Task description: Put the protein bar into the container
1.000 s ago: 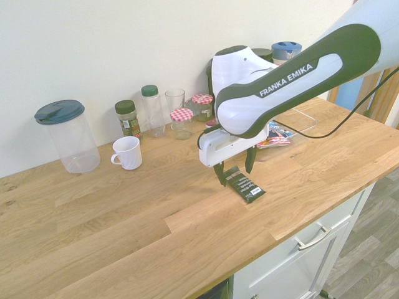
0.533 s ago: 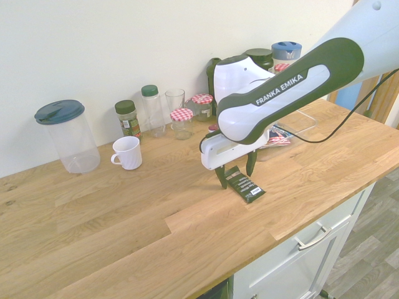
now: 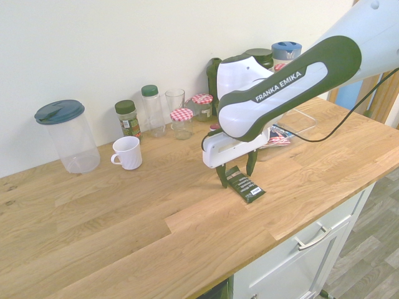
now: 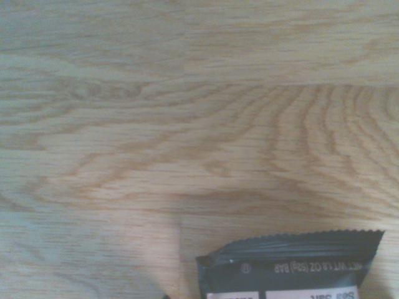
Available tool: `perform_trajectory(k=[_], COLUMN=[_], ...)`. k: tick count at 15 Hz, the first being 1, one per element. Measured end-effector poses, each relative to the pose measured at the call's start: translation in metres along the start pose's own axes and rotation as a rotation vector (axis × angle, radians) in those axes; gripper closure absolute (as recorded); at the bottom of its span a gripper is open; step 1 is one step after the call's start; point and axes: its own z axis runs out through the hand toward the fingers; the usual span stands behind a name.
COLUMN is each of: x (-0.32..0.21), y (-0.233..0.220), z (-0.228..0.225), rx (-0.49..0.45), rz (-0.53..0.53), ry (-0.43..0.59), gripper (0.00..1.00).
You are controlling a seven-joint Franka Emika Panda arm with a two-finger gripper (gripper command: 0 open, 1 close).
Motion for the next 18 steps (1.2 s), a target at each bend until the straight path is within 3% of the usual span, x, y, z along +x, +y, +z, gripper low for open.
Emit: perform_trajectory(k=[14, 18], x=[0.013, 0.018], y=[0.01, 0.026], z=[-0.003, -0.063], rx=[-0.035, 0.001], rz=[-0.02, -0.023], ry=[-0.003, 0.04], gripper=[1.0, 1.0])
